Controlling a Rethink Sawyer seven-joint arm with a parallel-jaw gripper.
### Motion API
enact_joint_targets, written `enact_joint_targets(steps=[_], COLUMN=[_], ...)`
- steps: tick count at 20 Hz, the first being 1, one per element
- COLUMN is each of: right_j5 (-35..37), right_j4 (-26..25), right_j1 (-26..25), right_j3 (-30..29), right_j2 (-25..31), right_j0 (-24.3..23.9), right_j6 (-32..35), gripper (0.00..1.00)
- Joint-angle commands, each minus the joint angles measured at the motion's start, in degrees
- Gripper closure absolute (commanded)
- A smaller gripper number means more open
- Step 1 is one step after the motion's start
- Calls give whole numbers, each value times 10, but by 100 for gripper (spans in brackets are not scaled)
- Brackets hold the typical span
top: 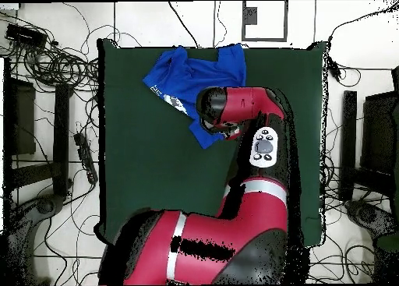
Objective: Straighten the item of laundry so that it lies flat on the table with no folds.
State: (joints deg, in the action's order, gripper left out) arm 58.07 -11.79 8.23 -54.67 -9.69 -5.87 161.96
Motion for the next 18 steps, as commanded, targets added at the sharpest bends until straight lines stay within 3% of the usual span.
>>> enact_joint_targets(steps=[1, 6, 7, 11, 18], right_j5=[-79, -102, -104, -97, -140], right_j4=[0, -8, -8, -5, -42], right_j1=[-34, -28, -27, -21, 15], right_j3=[-126, -139, -141, -152, -179], right_j2=[98, 118, 122, 137, 96], right_j0=[-22, -36, -39, -50, -16], right_j6=[-100, -104, -105, -111, -52], gripper=[0, 0, 100, 100, 100])
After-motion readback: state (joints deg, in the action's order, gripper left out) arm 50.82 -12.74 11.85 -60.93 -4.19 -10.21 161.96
